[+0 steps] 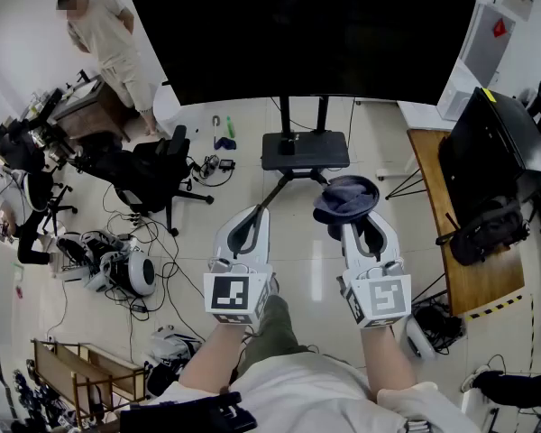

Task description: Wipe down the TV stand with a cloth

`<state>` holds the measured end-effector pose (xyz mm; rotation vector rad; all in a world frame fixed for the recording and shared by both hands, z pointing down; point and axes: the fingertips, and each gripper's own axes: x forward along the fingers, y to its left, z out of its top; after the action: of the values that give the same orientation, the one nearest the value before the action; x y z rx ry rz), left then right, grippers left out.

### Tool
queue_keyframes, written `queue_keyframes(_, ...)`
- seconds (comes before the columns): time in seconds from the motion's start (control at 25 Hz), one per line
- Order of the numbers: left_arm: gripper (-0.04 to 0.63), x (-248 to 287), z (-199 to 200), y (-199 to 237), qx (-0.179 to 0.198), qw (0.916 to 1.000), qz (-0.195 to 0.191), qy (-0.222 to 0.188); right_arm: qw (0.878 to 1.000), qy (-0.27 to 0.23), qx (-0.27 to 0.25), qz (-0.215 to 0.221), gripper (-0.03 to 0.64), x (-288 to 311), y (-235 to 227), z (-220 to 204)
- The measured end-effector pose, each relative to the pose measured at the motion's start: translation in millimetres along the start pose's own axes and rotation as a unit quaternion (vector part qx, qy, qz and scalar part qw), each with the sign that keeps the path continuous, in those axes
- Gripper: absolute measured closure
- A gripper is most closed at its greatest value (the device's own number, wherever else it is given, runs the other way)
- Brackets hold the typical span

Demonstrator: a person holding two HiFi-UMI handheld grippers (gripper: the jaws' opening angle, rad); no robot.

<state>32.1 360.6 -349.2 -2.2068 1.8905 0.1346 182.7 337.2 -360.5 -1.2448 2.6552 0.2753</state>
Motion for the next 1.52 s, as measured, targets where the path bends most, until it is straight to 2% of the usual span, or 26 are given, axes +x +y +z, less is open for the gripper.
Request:
queue_keyframes(0.2, 0.516, 51, -26, 81, 0.001, 0.9999, -0.004, -0.016, 1.000, -0.002, -0.013, -0.009, 0.541, 87, 17, -28)
queue_keyframes(0.32, 0.517, 108, -42, 139, -0.003, 0.9997, -0.012, -0.020, 1.000, -0.006, -0.017, -0.024, 0.541, 167, 10, -46)
queue_keyframes(0.36, 0.517, 134, -48, 162, -0.011, 0.9998, -0.013, -0.010, 0.999, -0.004, -0.017, -0.029, 0.541, 203, 6, -52)
queue_keyframes(0.48, 0.516, 220, -67, 228, -0.039, 0.9971, -0.021, 0.062, 0.999, -0.001, -0.023, -0.037, 0.541, 317, -16, -63)
queue_keyframes(0.6, 0.516, 284, -82, 262, -0.033, 0.9964, -0.019, 0.075, 0.999, 0.005, -0.023, -0.046, 0.541, 386, -45, -82)
queue_keyframes(0.72, 0.515, 332, -118, 290, -0.029, 0.9950, -0.009, 0.095, 0.999, 0.019, -0.012, -0.046, 0.541, 436, -70, -120)
queue_keyframes(0.84, 0.515, 401, -204, 291, -0.024, 0.9944, 0.001, 0.103, 0.999, 0.004, -0.010, -0.043, 0.541, 472, -128, -201)
queue_keyframes(0.96, 0.512, 428, -340, 254, -0.005, 0.9950, 0.005, 0.099, 0.999, -0.025, 0.013, -0.040, 0.541, 454, -173, -337)
queue_keyframes(1.04, 0.512, 429, -431, 238, -0.001, 0.9950, 0.005, 0.100, 0.999, -0.032, 0.013, -0.028, 0.541, 442, -177, -427)
queue_keyframes(1.2, 0.512, 448, -601, 234, -0.003, 0.9940, 0.009, 0.109, 0.999, -0.039, 0.008, -0.020, 0.541, 450, -185, -588)
queue_keyframes(1.28, 0.512, 462, -682, 224, 0.014, 0.9935, 0.005, 0.113, 0.998, -0.047, 0.020, -0.019, 0.541, 455, -200, -665)
queue_keyframes(1.36, 0.509, 470, -745, 216, 0.037, 0.9945, 0.004, 0.098, 0.998, -0.057, 0.025, -0.010, 0.543, 456, -207, -729)
queue_keyframes(1.4, 0.500, 471, -769, 215, 0.036, 0.9942, 0.009, 0.101, 0.998, -0.064, 0.023, -0.004, 0.543, 457, -207, -754)
queue_keyframes(1.52, 0.500, 462, -816, 226, 0.045, 0.9928, 0.042, 0.103, 0.996, -0.088, 0.009, 0.011, 0.543, 459, -198, -800)
